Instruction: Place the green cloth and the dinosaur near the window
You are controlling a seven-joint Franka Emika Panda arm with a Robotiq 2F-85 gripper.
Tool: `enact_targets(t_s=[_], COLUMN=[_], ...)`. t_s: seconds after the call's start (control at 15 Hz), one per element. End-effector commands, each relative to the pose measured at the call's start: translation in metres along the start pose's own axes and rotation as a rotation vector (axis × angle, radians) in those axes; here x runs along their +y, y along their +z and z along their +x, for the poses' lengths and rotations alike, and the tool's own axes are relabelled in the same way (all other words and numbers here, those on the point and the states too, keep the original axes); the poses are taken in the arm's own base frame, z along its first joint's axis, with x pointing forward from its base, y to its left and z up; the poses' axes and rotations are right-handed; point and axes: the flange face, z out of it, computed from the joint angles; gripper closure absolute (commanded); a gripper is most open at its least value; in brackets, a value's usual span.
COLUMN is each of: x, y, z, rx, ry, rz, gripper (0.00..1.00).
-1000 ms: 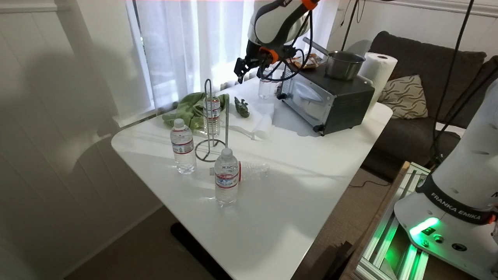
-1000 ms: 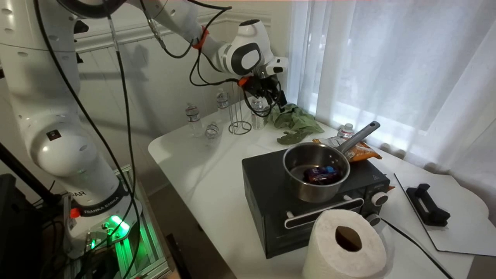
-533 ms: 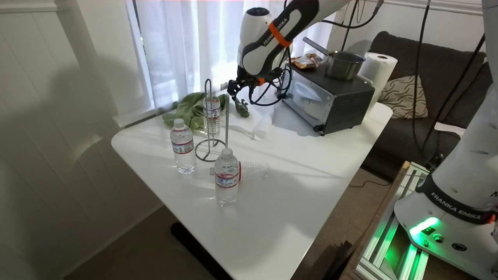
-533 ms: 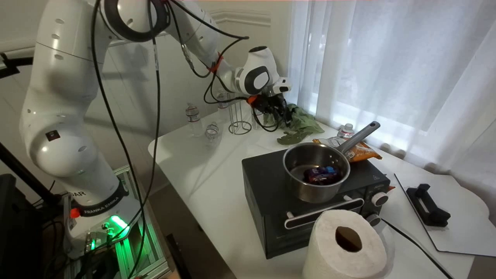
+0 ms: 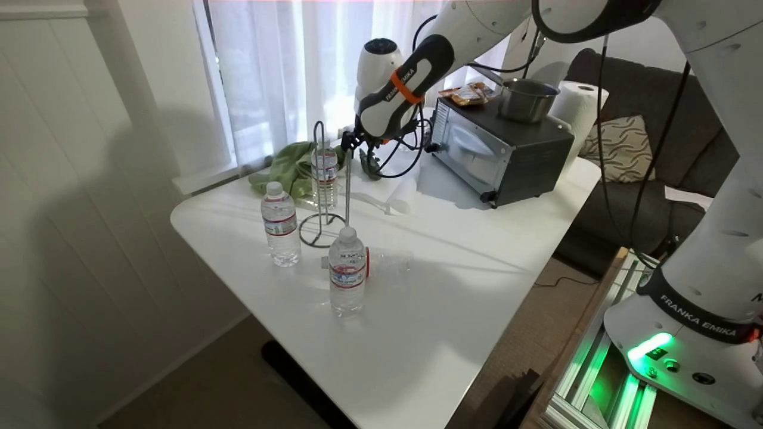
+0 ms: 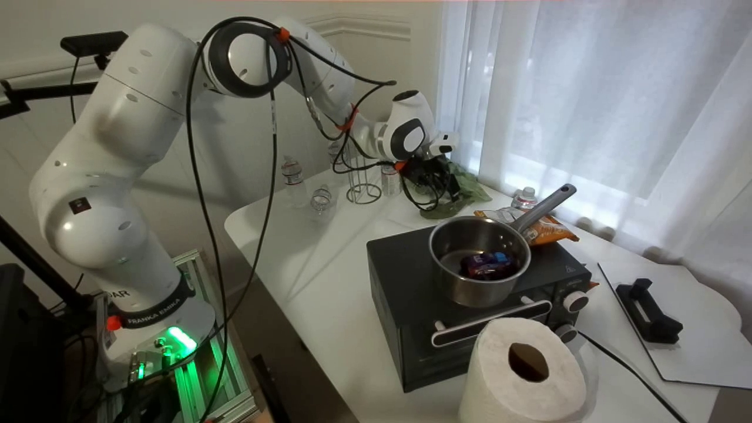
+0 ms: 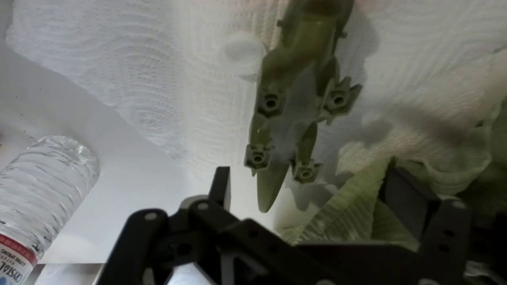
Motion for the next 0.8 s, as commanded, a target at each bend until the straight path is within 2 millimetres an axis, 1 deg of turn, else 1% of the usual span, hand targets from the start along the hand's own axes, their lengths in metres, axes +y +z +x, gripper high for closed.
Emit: enact_targets(t_s=[0.0, 0.27, 0.67, 0.73], x=[0.000, 0.006, 0.006, 0.005], y=[0.018, 0.033, 0.049, 0.050], z=[0.016, 0.018, 0.010, 0.009], rx=[0.024, 0.001, -0.111, -0.126], ry=[0.060, 0.108, 0.114, 0.113], rz=[-0.047, -0.087, -0.132, -0.139], gripper=[0.00, 0.00, 0.00, 0.25])
